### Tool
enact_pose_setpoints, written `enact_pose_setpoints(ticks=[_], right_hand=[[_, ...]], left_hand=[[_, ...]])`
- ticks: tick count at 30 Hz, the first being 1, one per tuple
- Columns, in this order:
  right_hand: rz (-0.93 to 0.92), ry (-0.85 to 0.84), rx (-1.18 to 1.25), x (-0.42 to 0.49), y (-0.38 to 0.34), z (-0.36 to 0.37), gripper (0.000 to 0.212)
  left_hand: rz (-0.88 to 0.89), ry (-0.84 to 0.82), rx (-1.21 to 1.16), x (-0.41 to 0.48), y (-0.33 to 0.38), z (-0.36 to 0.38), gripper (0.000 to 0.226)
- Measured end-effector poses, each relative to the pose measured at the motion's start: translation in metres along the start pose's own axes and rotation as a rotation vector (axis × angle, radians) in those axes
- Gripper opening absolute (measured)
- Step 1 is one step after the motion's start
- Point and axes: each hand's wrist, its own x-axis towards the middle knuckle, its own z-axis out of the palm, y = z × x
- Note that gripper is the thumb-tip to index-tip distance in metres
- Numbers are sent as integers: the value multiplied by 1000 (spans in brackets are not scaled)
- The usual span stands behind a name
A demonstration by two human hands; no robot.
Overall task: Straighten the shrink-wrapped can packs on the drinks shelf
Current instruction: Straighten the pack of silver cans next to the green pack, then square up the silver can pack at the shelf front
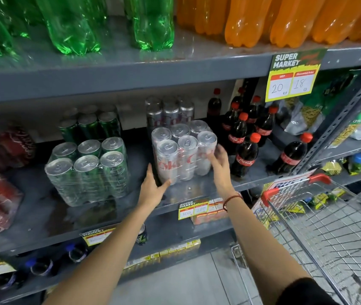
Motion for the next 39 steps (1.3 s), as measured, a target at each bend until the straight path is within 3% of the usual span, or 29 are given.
enact_pose_setpoints(ticks=[3, 7, 18, 25, 39], right_hand=[[77, -196, -200, 7, 21, -12, 96], [50, -275, -332, 9, 23, -19, 82], [-97, -167, -412, -32, 41, -37, 65], [-75, -71, -340, -49, 43, -38, 73], [-83, 24, -383, -57, 41, -31, 69]], left_hand=[[40, -1, 188, -7, -8, 10, 84], [68, 18, 232, -4, -11, 11, 84], [141, 120, 190, -30, -31, 19, 82], [193, 226, 181, -44, -41, 31, 73], [206, 183, 159, -46, -30, 23, 72]])
